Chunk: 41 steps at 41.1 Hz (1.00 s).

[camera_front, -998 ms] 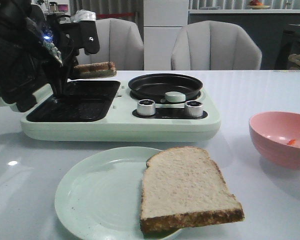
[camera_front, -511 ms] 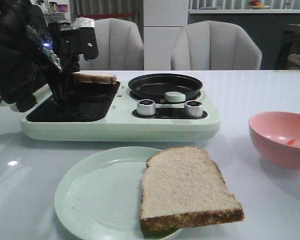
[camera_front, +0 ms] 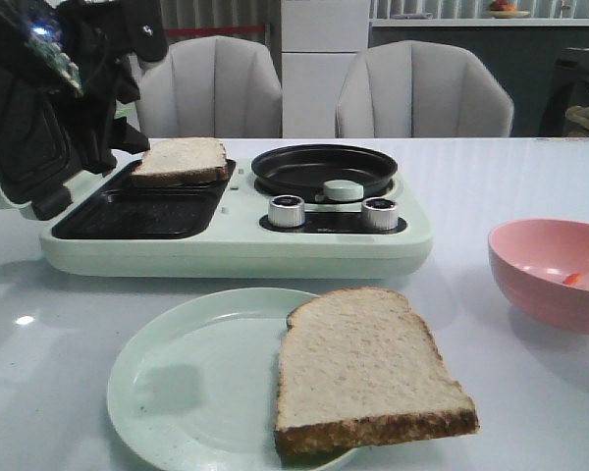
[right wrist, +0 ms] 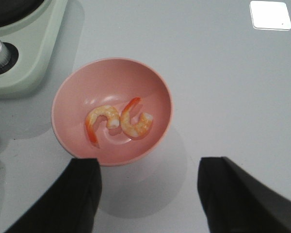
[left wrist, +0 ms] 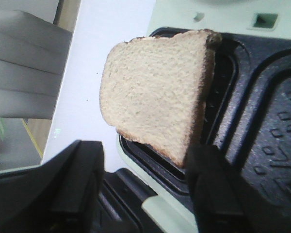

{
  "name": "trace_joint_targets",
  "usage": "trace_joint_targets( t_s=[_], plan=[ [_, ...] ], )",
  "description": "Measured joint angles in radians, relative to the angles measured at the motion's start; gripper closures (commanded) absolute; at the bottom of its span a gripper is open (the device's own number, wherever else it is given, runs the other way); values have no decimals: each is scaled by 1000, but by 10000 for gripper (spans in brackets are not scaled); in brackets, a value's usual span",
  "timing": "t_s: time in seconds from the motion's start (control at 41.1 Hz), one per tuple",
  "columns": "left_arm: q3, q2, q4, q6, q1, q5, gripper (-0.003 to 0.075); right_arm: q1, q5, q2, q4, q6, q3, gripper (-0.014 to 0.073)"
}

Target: Make breakfast with bread and shrimp

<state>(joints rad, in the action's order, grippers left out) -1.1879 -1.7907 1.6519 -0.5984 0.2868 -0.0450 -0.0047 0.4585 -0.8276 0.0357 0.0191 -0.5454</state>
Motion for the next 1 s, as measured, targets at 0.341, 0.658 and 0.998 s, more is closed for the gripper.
trace_joint_targets(
  t_s=[0.341, 0.658, 0.998],
  plan=[
    [277, 327, 0, -30, 179, -199, 284, 0, 0, -1, 0, 0, 0, 56],
    [463, 525, -101, -31, 430, -451, 284, 0, 0, -1, 0, 0, 0, 56],
    [492, 791, -953, 342, 465, -479, 284, 0, 0, -1, 0, 0, 0, 56]
  ],
)
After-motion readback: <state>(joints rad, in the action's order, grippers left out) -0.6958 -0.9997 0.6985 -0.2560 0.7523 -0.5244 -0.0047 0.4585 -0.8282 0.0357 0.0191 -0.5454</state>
